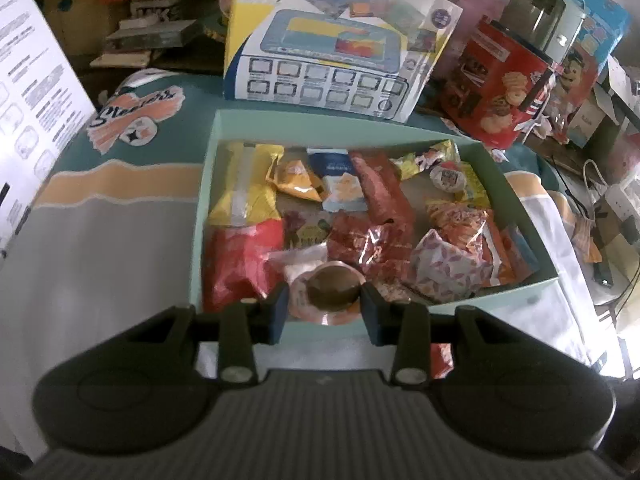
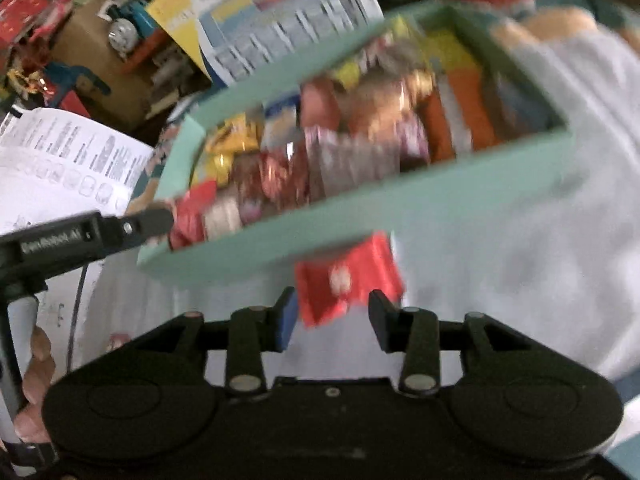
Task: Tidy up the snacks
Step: 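Carry the chocolate ball and red packet into the tray and release them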
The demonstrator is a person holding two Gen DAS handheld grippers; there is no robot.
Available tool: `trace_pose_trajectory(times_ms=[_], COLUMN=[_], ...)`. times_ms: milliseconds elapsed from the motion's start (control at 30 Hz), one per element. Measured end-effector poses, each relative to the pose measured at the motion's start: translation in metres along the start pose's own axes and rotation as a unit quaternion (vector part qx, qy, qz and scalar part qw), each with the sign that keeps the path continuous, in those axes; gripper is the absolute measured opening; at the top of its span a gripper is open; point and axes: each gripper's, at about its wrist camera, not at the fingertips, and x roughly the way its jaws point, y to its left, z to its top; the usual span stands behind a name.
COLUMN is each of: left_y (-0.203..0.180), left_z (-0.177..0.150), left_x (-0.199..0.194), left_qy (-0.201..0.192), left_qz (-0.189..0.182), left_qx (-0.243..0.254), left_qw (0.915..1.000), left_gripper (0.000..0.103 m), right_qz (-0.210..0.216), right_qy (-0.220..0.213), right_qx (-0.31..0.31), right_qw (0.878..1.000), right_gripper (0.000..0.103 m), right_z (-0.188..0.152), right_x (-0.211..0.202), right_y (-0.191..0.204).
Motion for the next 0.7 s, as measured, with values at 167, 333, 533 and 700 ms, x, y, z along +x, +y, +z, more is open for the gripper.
trace_pose_trajectory(times_ms=[167, 333, 533, 700], left_y=[0.012, 0.023, 0.033, 0.042], left_z=[-0.005, -0.007, -0.012, -0.015], left_x=[-0.003, -0.008, -0.013, -0.010], left_qy=[0.001, -0.001, -0.001, 0.004], left_qz=[-0.001, -0.004, -0.005, -0.006], left_qx=[-0.016, -0.032, -0.039, -0.057], left_qw=[0.9999, 0.9995, 0.9992, 0.9984], left_gripper=[0.038, 0.038, 0.038, 0.038], right_qz=[-0.040, -0.079, -0.118, -0.128], right_qy=[0.005, -0.031, -0.054, -0.038], right_qx=[0.029, 0.039, 0.018, -0.086], right_qw=[0.999, 0.996, 0.991, 0.987], right_gripper=[0.040, 0.052, 0.076, 0.068], right_z=[0.015, 0.019, 0.008, 0.000], right_x=[0.019, 0.030, 0.039, 0.048], right_y=[-0.002, 0.010, 0.022, 0.041])
